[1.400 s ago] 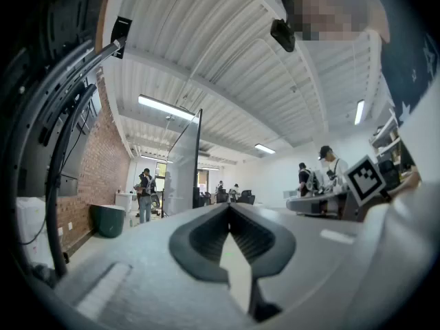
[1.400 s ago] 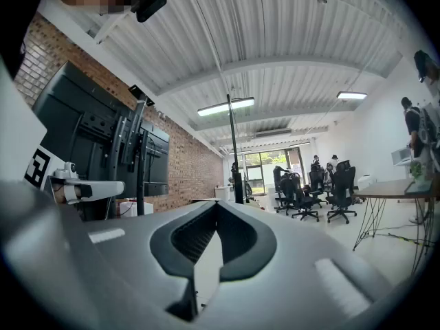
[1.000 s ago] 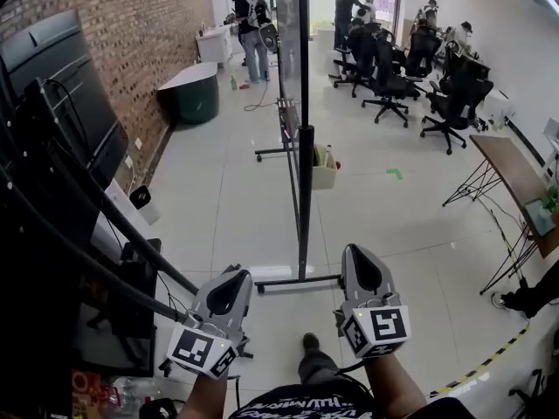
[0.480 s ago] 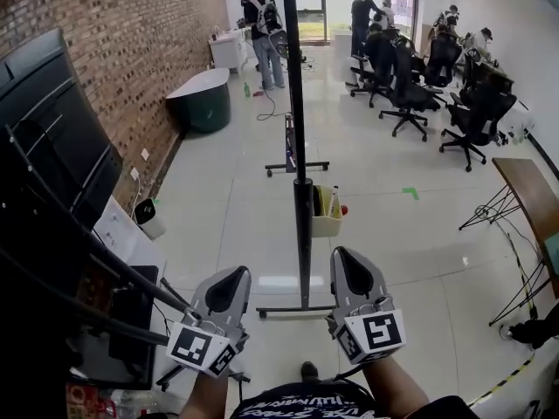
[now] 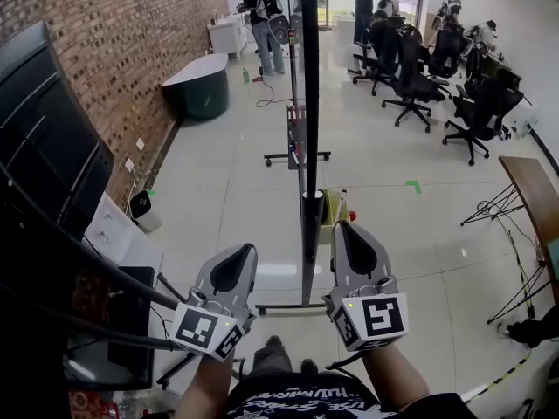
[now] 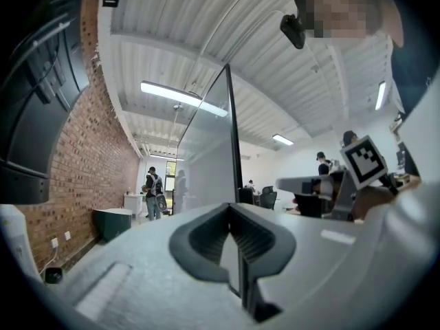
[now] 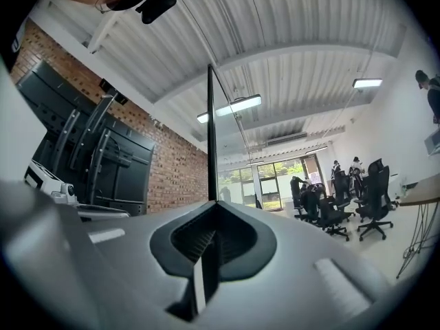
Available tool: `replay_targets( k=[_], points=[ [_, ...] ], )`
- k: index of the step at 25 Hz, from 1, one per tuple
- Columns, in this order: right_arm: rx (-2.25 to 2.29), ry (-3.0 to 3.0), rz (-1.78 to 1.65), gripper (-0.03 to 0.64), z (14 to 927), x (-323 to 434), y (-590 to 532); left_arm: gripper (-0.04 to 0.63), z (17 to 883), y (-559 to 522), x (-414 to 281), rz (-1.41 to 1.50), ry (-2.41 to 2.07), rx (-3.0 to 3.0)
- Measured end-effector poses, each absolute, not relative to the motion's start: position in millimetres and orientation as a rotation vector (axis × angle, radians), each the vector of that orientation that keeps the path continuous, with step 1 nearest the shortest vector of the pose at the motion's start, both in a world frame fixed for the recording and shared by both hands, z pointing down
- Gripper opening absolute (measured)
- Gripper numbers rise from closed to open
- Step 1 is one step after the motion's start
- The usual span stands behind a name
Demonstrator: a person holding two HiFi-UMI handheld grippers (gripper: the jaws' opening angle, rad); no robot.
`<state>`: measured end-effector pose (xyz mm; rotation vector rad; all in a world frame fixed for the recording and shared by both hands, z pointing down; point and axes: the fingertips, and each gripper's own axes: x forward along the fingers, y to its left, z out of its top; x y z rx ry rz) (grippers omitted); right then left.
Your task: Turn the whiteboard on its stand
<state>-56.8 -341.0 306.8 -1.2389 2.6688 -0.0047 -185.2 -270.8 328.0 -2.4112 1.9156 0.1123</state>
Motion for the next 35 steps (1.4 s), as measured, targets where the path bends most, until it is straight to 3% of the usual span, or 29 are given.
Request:
replay_targets(
  k=[9,16,18,26,35],
  points=[
    [-1.298,2.692,0.020,0.015,286.6,-98.5,-368.5,0.005,305.0,-322.3,-212.0,0.119,1.748,-2.510],
    [-1.300,2.724,0.048,0.237,268.8,-114.1,-378.6,0.005,301.1,-348.4,-216.8,0.128,1.668,-2.560],
    [-1.303,2.719,0.050,0.265,262.9,-116.6,-385.7,0.005,302.2,-353.5,-217.5,0.132,1.655,-2.570],
    [-1.322,2.749,0.026,0.305,247.7,-135.8,-409.1,0.005,302.2,-370.1,-224.5,0.158,1.629,-2.583],
    [-1.356,2.765,-0.006,0.297,237.4,-143.3,-434.0,0.005,309.6,-388.9,-224.6,0.130,1.600,-2.613]
  ],
)
